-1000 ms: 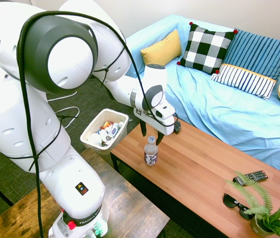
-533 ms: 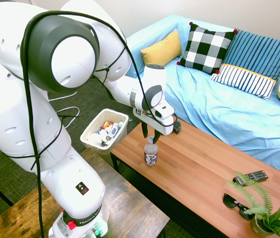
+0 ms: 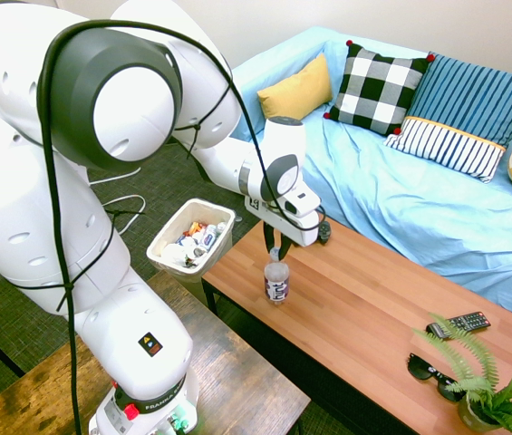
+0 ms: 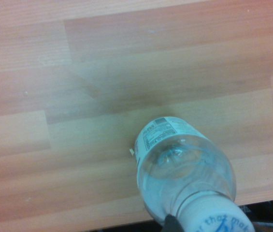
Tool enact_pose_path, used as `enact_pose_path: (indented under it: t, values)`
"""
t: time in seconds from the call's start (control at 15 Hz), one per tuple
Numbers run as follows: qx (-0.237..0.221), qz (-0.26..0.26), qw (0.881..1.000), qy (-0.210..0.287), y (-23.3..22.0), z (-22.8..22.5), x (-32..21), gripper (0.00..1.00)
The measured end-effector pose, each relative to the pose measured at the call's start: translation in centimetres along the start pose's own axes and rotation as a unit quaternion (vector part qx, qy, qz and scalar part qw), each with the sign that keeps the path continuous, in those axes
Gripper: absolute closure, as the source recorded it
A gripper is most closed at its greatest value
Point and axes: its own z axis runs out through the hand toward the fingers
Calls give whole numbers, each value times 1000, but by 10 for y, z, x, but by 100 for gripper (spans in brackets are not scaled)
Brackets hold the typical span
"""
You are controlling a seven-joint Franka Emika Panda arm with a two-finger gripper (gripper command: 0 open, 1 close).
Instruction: Throw the bottle in the trash bin
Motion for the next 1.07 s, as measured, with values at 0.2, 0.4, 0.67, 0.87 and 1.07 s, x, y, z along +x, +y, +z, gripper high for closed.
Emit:
enact_pose_path:
  t: [0.2,0.4,0.67,0.87,1.07]
  values:
    - [46,-23,998,35,-26,-58,-30,100]
    - [87,-46,992,85,-75,-127,-101,100]
    - [98,-87,983,132,-163,-136,-217,100]
    - [81,-119,981,132,-214,-94,-273,100]
    - [66,-143,980,121,-262,-44,-313,100]
